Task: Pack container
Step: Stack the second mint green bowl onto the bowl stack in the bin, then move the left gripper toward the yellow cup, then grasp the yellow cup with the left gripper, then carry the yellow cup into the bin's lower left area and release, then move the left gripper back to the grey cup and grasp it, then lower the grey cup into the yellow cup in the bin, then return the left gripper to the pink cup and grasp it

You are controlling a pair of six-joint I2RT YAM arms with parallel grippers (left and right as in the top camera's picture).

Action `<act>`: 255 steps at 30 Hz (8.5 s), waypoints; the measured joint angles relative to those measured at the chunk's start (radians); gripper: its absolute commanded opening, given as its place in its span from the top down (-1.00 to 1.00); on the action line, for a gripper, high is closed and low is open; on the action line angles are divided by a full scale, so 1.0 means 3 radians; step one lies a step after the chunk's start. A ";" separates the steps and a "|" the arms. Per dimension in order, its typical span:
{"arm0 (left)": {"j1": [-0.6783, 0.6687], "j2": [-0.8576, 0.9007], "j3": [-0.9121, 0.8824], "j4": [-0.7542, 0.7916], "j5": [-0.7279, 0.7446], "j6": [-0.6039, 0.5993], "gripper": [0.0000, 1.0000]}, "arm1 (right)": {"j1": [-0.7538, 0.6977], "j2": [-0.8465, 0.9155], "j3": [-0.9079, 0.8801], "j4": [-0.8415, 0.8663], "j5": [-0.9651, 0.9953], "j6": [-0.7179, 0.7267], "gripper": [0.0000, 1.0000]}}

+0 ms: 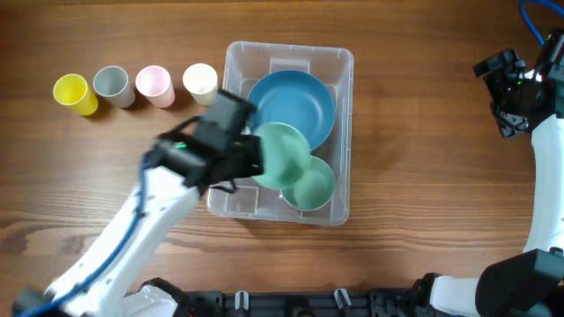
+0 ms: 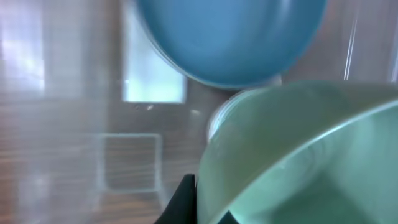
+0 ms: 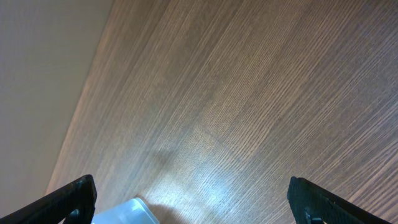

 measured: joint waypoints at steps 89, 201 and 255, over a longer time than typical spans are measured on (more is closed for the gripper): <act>0.3914 0.0802 0.0567 0.0841 0.0276 0.0086 0.92 | 0.0000 0.0000 0.0000 0.0000 -0.0020 -0.0001 -0.99; 0.0264 -0.0207 0.0632 -0.1061 -0.0058 0.0196 0.92 | 0.0000 0.0000 0.0000 -0.0001 -0.0022 0.0000 -0.99; 0.2838 0.1517 0.0252 0.2093 0.0734 -0.0060 0.00 | 0.0000 0.0000 0.0000 0.0000 -0.0022 0.0000 -1.00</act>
